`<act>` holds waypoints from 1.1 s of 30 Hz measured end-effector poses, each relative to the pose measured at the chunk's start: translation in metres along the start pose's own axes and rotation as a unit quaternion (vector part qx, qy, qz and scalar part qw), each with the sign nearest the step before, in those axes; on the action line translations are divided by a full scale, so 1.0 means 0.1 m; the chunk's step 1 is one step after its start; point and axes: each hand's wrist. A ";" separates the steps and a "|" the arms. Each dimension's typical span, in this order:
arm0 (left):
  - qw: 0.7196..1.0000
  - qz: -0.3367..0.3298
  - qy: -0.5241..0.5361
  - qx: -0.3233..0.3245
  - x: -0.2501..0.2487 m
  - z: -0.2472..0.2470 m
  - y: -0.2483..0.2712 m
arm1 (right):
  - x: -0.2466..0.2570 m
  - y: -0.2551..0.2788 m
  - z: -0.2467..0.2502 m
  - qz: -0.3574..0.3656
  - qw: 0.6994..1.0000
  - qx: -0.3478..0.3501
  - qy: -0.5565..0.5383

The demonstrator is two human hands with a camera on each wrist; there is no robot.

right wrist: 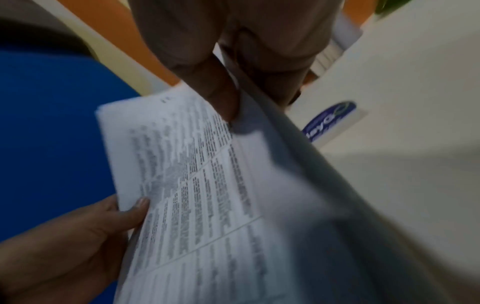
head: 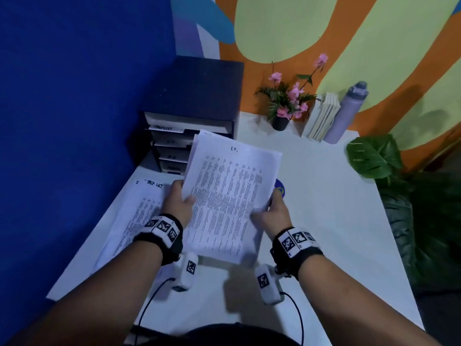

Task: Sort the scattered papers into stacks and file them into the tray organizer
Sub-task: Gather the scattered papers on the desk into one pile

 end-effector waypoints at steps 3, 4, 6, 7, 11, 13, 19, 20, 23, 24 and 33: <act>0.996 0.053 -0.070 0.021 0.42 0.23 -0.11 | -0.15 0.05 -0.40 -0.018 0.996 0.069 0.061; 0.993 0.069 -0.090 0.028 0.54 0.30 -0.13 | -0.21 0.06 -0.54 -0.022 0.993 0.087 0.082; 0.988 0.099 -0.118 0.033 0.76 0.45 -0.17 | -0.27 0.09 -0.80 -0.017 0.987 0.115 0.114; 0.986 0.109 -0.124 0.029 0.85 0.52 -0.18 | -0.29 0.10 -0.91 -0.010 0.984 0.126 0.122; 0.981 0.133 -0.136 0.025 1.18 0.76 -0.30 | -0.35 0.07 -1.27 0.004 0.968 0.167 0.187; 0.977 0.140 -0.150 0.056 1.30 0.83 -0.34 | -0.40 0.05 -1.38 -0.022 0.949 0.185 0.254; 0.942 0.193 -0.236 0.139 1.53 0.85 -0.43 | -0.49 0.09 -1.44 -0.099 0.922 0.207 0.311; 0.939 0.202 -0.236 0.145 1.55 0.86 -0.44 | -0.50 0.11 -1.45 -0.105 0.924 0.211 0.302; 0.938 0.225 -0.208 0.164 1.59 0.85 -0.44 | -0.53 0.14 -1.48 -0.109 0.930 0.228 0.266; 0.938 0.225 -0.200 0.170 1.58 0.84 -0.43 | -0.53 0.16 -1.48 -0.113 0.931 0.235 0.257; 0.953 0.124 -0.166 0.223 1.24 0.43 -0.21 | -0.70 0.24 -1.04 -0.142 0.927 0.197 0.287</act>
Point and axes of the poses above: each hand's wrist, its own y-axis away from the middle knuckle, its own z-axis out of the back of the hand, x = y × z, and after that the axes turned 13 degrees about -y, right-handed
